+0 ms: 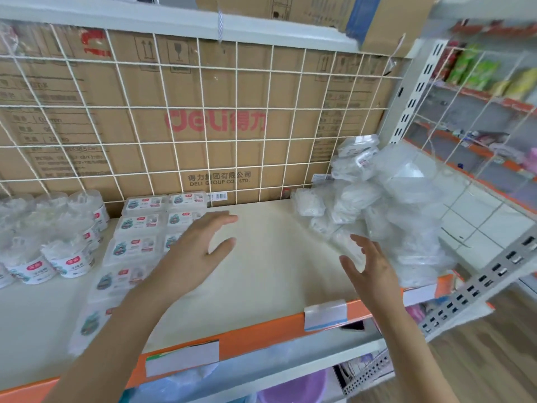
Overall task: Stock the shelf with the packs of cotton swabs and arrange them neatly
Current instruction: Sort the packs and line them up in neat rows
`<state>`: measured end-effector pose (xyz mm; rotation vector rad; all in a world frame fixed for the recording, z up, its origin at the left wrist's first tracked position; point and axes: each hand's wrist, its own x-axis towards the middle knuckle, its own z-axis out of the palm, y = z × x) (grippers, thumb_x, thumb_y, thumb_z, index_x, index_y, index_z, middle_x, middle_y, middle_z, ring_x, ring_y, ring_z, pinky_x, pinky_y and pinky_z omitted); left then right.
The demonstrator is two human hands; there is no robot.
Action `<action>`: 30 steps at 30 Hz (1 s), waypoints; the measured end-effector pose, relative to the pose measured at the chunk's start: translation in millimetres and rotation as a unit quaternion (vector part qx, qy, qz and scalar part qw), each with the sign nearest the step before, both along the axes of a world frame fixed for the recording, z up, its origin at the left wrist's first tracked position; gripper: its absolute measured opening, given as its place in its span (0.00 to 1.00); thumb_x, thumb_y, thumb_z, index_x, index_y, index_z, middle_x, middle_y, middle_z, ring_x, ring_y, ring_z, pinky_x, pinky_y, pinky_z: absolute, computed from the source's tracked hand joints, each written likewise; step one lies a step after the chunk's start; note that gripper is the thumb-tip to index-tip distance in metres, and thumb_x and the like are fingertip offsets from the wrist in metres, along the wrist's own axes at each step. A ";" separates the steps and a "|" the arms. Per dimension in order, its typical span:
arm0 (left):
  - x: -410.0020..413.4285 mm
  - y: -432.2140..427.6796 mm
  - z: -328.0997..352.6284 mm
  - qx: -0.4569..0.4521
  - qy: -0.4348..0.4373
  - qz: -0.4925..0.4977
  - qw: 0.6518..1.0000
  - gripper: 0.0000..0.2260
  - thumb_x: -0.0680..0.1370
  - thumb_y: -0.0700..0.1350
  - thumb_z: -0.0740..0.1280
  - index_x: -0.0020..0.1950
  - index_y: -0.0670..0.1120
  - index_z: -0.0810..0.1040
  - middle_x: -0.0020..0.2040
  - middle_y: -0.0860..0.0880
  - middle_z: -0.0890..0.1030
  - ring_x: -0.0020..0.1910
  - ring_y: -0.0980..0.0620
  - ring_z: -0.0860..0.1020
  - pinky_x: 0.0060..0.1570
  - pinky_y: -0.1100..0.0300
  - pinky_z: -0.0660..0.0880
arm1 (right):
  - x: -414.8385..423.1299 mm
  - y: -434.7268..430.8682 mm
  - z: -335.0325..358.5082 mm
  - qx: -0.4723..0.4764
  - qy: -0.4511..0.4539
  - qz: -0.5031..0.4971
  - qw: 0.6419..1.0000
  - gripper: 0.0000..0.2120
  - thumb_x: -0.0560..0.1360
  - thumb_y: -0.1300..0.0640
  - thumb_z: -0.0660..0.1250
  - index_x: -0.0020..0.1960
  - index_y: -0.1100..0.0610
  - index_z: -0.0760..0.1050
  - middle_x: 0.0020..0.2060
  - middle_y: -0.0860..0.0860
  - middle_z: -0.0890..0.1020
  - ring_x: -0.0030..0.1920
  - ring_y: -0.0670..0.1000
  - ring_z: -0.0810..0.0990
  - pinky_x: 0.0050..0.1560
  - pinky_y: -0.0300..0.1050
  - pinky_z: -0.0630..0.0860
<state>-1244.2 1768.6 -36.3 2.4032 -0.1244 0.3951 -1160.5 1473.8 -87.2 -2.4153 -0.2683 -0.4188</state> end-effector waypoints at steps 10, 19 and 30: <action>128.3 -77.2 -10.2 0.048 0.085 -0.097 0.990 0.23 0.79 0.46 0.64 0.73 0.47 0.64 0.72 0.51 0.65 0.71 0.52 0.62 0.64 0.65 0.57 | 54.0 -15.4 -18.2 -0.139 0.009 0.007 0.990 0.24 0.63 0.61 0.78 0.57 0.62 0.77 0.49 0.60 0.80 0.48 0.64 0.79 0.46 0.54 0.76; 207.5 -106.6 -41.5 0.241 0.106 -0.084 0.961 0.33 0.77 0.42 0.64 0.77 0.48 0.50 0.78 0.45 0.47 0.76 0.44 0.46 0.73 0.52 0.49 | 71.4 -13.6 -20.8 -0.221 -0.036 -0.029 0.974 0.30 0.45 0.56 0.83 0.46 0.57 0.81 0.38 0.54 0.82 0.36 0.58 0.80 0.31 0.49 0.78; 211.6 -105.8 -49.7 0.155 -0.052 -0.088 0.983 0.27 0.71 0.29 0.62 0.70 0.43 0.70 0.69 0.44 0.71 0.69 0.44 0.68 0.67 0.54 0.65 | 67.8 -18.1 -19.5 -0.170 0.010 -0.011 0.985 0.24 0.63 0.54 0.77 0.58 0.55 0.77 0.51 0.55 0.77 0.49 0.59 0.77 0.45 0.47 0.73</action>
